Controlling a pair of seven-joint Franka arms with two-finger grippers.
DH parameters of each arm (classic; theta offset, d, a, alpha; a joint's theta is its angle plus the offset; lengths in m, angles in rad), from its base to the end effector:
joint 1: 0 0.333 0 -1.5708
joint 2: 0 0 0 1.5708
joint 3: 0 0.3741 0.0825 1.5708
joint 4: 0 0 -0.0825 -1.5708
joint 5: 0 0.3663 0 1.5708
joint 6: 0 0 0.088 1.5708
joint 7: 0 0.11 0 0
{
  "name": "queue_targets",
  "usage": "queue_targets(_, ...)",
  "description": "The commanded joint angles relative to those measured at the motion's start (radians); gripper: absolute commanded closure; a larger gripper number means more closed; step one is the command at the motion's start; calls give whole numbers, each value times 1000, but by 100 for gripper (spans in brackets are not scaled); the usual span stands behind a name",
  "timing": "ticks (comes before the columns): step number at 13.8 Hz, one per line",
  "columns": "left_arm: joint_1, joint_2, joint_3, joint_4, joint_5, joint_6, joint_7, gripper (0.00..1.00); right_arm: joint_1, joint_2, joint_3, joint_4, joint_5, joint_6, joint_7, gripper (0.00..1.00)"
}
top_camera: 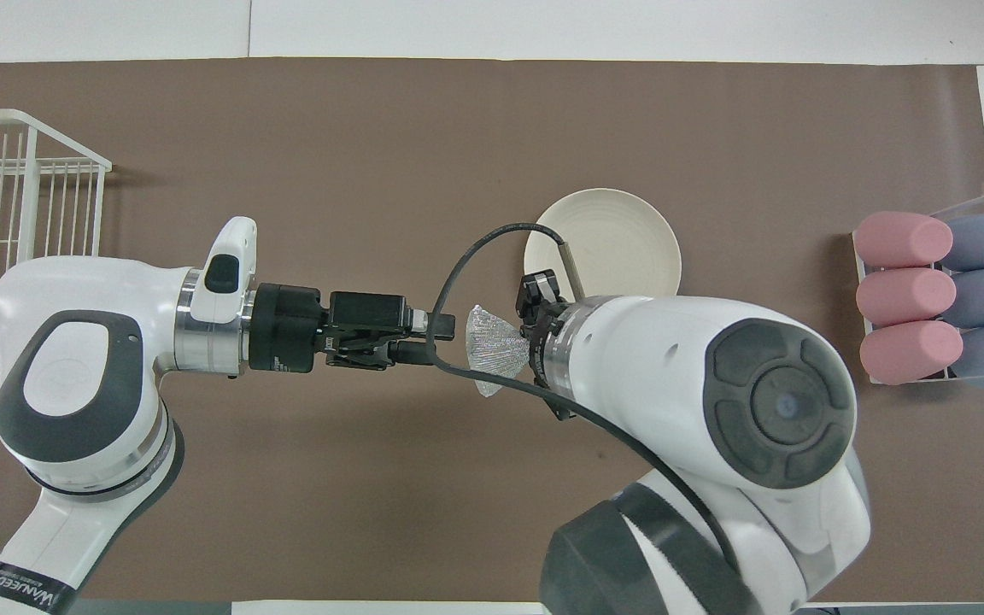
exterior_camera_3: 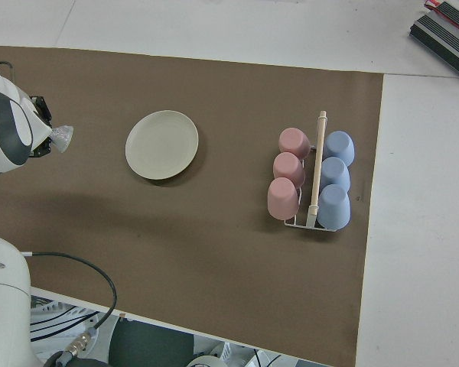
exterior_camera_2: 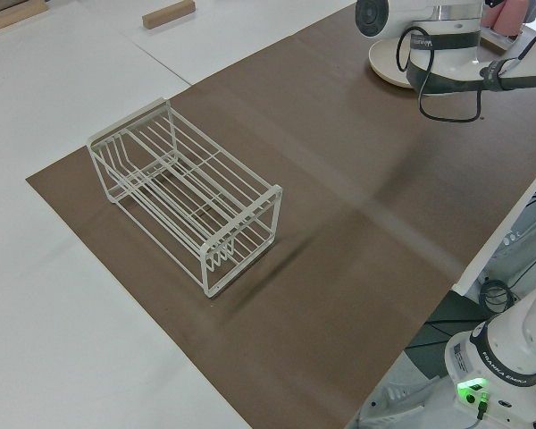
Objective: Wipe plate with sponge
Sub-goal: 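Lower the sponge onto the plate while the left gripper draws back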
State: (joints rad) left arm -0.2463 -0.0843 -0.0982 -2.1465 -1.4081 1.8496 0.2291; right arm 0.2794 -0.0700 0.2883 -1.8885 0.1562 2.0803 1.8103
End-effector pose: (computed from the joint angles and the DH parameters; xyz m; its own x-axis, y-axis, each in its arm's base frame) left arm 0.4502 -0.2487 0.5459 0.9732 -0.1051 -0.2044 0.1649 -0.3004 0.9394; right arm 0.4530 0.3050 0.6175 0.2831 -0.9407 -0.1870 -0.9464 -0.2424 -0.2135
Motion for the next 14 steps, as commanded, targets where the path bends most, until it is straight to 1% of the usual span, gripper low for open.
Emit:
queue_targets(1,41,-31,5,-10,116,6,-14,0,-72,-22,3,-35,38,9,-97,100)
queue_targets(3,74,-29,6,-9,216,6,-13,0,-136,-14,2,-52,117,58,-158,100)
queue_targets(4,102,-29,6,-9,275,5,-11,0,-146,-2,2,-73,118,72,-227,100)
queue_targets(6,134,-23,6,2,390,8,-13,0,-149,33,0,-119,117,133,-293,100)
queue_targets(8,139,-17,6,2,501,69,-16,0,-151,70,-1,-167,114,203,-360,100)
queue_targets(10,140,-15,6,2,552,83,-20,0,-164,123,-1,-190,114,285,-431,100)
queue_targets(11,140,-15,6,4,599,86,-22,0,-183,153,-1,-202,114,328,-457,100)
queue_targets(13,140,-15,8,2,632,85,-22,0,-203,202,-1,-230,114,429,-494,100)
queue_targets(14,143,-15,8,4,653,80,-22,0,-215,231,-1,-234,114,454,-522,100)
